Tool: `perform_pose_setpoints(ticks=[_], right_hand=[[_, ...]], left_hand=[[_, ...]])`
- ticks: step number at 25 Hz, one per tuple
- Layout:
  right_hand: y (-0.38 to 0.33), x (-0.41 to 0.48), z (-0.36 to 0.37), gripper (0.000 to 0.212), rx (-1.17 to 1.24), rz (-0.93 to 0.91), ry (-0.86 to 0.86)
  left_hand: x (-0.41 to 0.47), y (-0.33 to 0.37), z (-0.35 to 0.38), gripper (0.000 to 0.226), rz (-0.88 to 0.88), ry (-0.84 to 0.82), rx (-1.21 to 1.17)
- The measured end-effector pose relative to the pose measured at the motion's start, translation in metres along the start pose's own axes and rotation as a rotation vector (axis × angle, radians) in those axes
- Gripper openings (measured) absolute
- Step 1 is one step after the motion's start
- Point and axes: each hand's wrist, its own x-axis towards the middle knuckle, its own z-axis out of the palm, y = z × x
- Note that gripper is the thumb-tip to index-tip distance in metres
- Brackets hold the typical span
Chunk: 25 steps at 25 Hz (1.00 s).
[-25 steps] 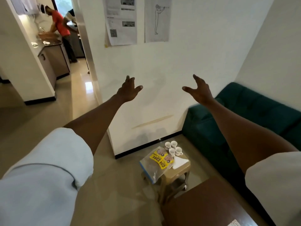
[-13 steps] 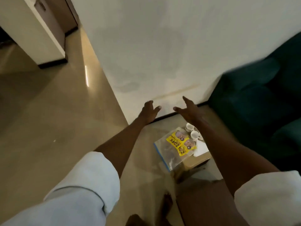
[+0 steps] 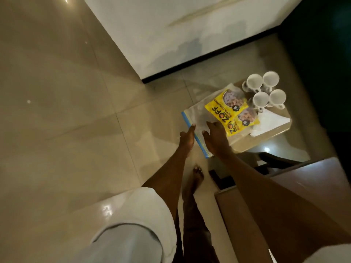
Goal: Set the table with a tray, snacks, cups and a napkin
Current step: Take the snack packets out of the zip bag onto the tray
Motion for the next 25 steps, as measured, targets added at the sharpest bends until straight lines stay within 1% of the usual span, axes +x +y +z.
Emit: perform_pose_setpoints(ticks=[2, 3, 5, 7, 8, 9, 11, 12, 13, 15, 16, 17, 18, 20, 21, 22, 23, 24, 25], right_hand=[[0.015, 0.011, 0.034, 0.047, -0.004, 0.053, -0.018], [0.016, 0.014, 0.042, 0.048, 0.003, 0.065, -0.015], [0.026, 0.011, 0.058, 0.050, -0.006, 0.082, -0.041], [0.031, 0.018, 0.067, 0.048, -0.023, 0.086, -0.054], [0.032, 0.017, 0.071, 0.046, -0.020, 0.075, -0.048], [0.033, 0.018, 0.071, 0.044, -0.016, 0.065, -0.048], [0.028, 0.016, 0.070, 0.043, 0.020, 0.092, -0.038], [0.026, 0.019, 0.069, 0.042, 0.031, 0.117, -0.018], [0.020, 0.018, 0.064, 0.040, 0.060, 0.134, 0.004], [0.007, 0.008, 0.050, 0.030, 0.092, 0.149, 0.074], [-0.004, 0.006, 0.034, 0.023, 0.091, 0.146, 0.129], [-0.007, 0.009, 0.036, 0.020, 0.088, 0.149, 0.162], [-0.018, 0.007, 0.020, 0.021, 0.084, 0.138, 0.207], [-0.036, -0.006, -0.015, 0.022, 0.103, 0.127, 0.247], [-0.051, -0.010, -0.046, 0.021, 0.104, 0.103, 0.279], [-0.048, -0.012, -0.048, 0.019, 0.086, 0.126, 0.270], [-0.058, -0.018, -0.071, 0.017, 0.097, 0.131, 0.303], [-0.080, -0.033, -0.108, 0.014, 0.119, 0.111, 0.347], [-0.086, -0.043, -0.124, 0.013, 0.166, 0.114, 0.371]], left_hand=[[0.033, -0.020, 0.004, 0.075, -0.041, -0.024, -0.240], [0.043, -0.025, 0.006, 0.073, -0.050, -0.051, -0.322], [0.062, -0.037, 0.010, 0.078, -0.104, -0.097, -0.420], [0.082, -0.045, 0.013, 0.083, -0.162, -0.185, -0.547], [0.083, -0.046, 0.013, 0.079, -0.175, -0.216, -0.555], [0.086, -0.045, 0.014, 0.071, -0.172, -0.230, -0.568], [0.079, -0.043, 0.013, 0.047, -0.162, -0.214, -0.508], [0.076, -0.042, 0.016, 0.039, -0.131, -0.213, -0.435], [0.068, -0.039, 0.016, 0.036, -0.093, -0.204, -0.389], [0.041, -0.033, 0.011, 0.039, -0.037, -0.177, -0.345], [0.028, -0.020, 0.011, 0.042, 0.024, -0.186, -0.312], [0.029, -0.017, 0.014, 0.042, 0.066, -0.172, -0.286], [0.015, -0.004, 0.017, 0.041, 0.127, -0.164, -0.272], [-0.023, 0.022, 0.017, 0.030, 0.212, -0.144, -0.203], [-0.050, 0.050, 0.021, 0.025, 0.263, -0.133, -0.149], [-0.055, 0.056, 0.030, 0.025, 0.261, -0.122, -0.101], [-0.078, 0.077, 0.032, 0.029, 0.324, -0.102, -0.027], [-0.115, 0.107, 0.027, 0.033, 0.384, -0.075, 0.079], [-0.138, 0.121, 0.026, 0.034, 0.434, -0.078, 0.162]])
